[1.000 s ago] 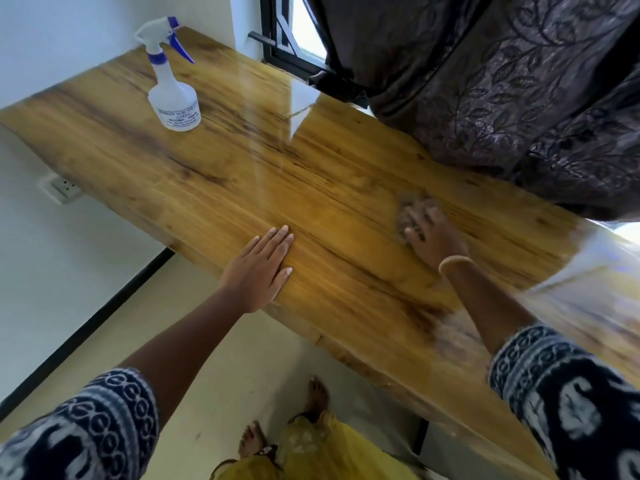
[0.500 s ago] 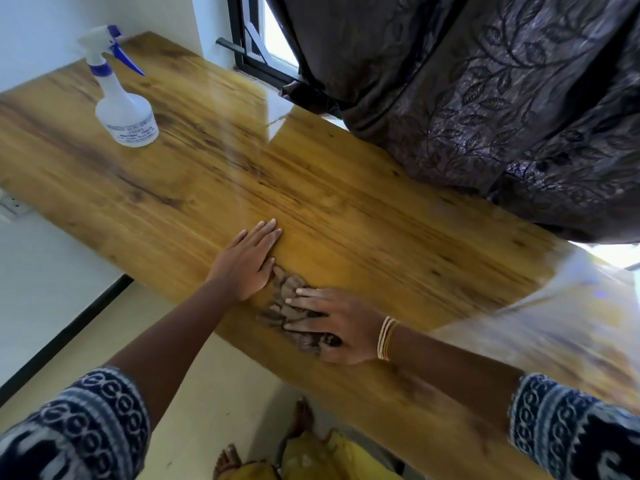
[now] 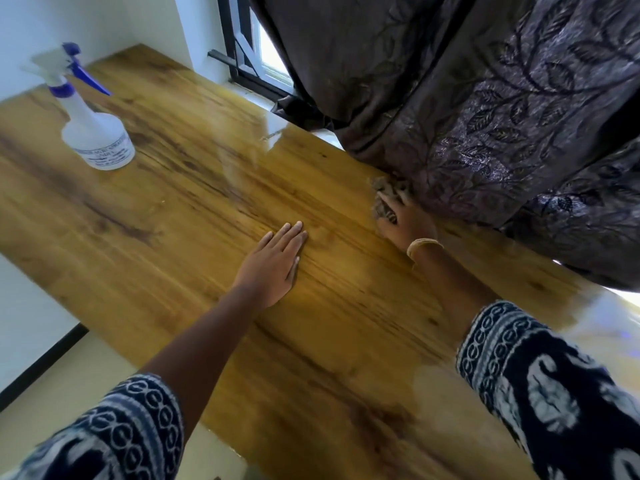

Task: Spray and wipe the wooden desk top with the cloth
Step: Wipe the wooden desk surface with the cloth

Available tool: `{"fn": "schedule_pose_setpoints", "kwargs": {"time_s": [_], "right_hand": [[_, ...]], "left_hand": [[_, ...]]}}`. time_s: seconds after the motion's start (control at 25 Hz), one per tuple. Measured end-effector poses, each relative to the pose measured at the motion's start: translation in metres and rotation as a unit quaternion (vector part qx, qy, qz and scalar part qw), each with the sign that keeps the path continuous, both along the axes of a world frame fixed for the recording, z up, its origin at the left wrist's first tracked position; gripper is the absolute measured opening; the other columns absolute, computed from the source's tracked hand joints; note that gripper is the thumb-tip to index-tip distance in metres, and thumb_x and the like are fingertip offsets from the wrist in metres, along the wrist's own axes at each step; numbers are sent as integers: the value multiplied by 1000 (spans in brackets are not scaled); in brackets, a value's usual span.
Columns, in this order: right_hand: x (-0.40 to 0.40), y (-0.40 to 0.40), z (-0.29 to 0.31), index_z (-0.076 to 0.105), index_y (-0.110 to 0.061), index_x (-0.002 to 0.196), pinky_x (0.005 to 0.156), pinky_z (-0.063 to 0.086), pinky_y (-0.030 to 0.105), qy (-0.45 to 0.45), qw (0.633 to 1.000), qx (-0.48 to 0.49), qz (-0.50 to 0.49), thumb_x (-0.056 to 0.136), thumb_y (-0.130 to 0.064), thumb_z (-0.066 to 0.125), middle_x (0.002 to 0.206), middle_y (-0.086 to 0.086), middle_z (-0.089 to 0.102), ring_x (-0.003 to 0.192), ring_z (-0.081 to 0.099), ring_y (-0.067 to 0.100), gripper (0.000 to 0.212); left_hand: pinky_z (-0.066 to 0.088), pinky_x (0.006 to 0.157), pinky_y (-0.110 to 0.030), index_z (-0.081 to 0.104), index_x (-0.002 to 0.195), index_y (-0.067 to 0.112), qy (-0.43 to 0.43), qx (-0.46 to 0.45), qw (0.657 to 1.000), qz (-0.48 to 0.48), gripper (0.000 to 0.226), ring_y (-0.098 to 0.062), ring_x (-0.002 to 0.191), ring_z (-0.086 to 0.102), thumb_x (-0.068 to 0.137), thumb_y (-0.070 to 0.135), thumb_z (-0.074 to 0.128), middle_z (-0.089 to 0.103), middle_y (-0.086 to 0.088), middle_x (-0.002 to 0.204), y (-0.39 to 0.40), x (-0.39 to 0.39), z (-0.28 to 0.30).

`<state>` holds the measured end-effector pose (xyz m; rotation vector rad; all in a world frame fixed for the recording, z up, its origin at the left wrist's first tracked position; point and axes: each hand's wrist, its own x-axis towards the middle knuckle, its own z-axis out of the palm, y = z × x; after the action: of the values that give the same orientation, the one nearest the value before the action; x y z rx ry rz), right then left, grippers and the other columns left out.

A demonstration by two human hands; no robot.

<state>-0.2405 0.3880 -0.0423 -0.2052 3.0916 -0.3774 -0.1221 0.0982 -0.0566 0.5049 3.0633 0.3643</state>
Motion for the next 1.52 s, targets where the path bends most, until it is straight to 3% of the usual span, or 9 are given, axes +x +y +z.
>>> {"fn": "schedule_pose_setpoints", "kwargs": {"time_s": [0.2, 0.44, 0.6, 0.84, 1.04, 1.24, 1.32, 1.44, 1.52], "right_hand": [[52, -39, -1, 54, -26, 140, 107, 42, 46, 62, 985, -12, 159, 79, -50, 44, 141, 16, 50, 134, 42, 38, 66], [72, -18, 2, 45, -32, 145, 112, 28, 38, 12, 900, 23, 435, 80, -38, 56, 157, 5, 34, 145, 30, 26, 66], [-25, 25, -2, 51, -29, 141, 108, 41, 43, 35, 980, -10, 196, 81, -35, 52, 149, 14, 41, 136, 41, 35, 60], [-50, 26, 1, 44, -29, 146, 114, 27, 32, 0, 998, -54, -25, 91, -35, 60, 152, 11, 33, 140, 30, 30, 57], [67, -22, 0, 44, -29, 146, 108, 38, 47, 45, 971, -5, 236, 85, -39, 56, 152, 14, 38, 143, 30, 36, 63], [163, -12, 4, 37, -36, 149, 119, 14, 41, 3, 898, 22, 439, 95, -60, 44, 161, 4, 26, 150, 17, 24, 60], [138, 21, 6, 44, -31, 146, 118, 19, 42, 29, 918, 29, 393, 97, -54, 44, 158, 5, 32, 147, 25, 25, 54], [84, 91, 5, 43, -35, 145, 104, 43, 45, 59, 992, 44, 102, 90, -61, 34, 152, 7, 40, 137, 41, 30, 62], [66, 125, 3, 44, -38, 144, 100, 46, 43, 49, 995, 43, -69, 84, -66, 32, 151, 7, 41, 133, 44, 33, 68]], "left_hand": [[10, 122, -34, 16, 155, 18, 1, -5, 1000, -5, 53, -12, 150, 3, 104, 27, 26, 7, 3, 164, 5, -19, 3], [10, 122, -34, 16, 155, 18, 3, -12, 1000, 0, 53, -11, 150, 3, 104, 28, 24, 7, 3, 164, 11, -34, 3], [12, 122, -34, 18, 155, 19, 8, -3, 1000, 3, 53, -10, 150, 5, 103, 28, 26, 9, 4, 163, 11, -32, 2], [14, 122, -34, 21, 154, 21, 11, 6, 1000, 8, 53, -8, 149, 9, 102, 29, 26, 14, 5, 162, 11, -34, 2], [10, 121, -32, 20, 155, 21, 18, -7, 1000, 1, 53, -9, 149, 7, 103, 28, 24, 12, 5, 163, 11, -34, 4], [18, 119, -37, 29, 152, 13, 33, -23, 999, -2, 52, -17, 149, 17, 102, 27, 20, 23, -4, 161, 15, -31, 1], [17, 120, -36, 29, 151, 12, 28, -20, 999, -21, 49, -18, 149, 16, 104, 23, 27, 23, -6, 160, 20, -28, 1], [17, 120, -36, 29, 152, 11, 17, -14, 999, -46, 49, -19, 149, 15, 104, 24, 30, 22, -6, 161, 35, -15, 5], [17, 120, -37, 28, 152, 10, 19, -15, 998, -53, 50, -20, 150, 15, 104, 27, 29, 21, -7, 161, 50, -7, 5]]}}
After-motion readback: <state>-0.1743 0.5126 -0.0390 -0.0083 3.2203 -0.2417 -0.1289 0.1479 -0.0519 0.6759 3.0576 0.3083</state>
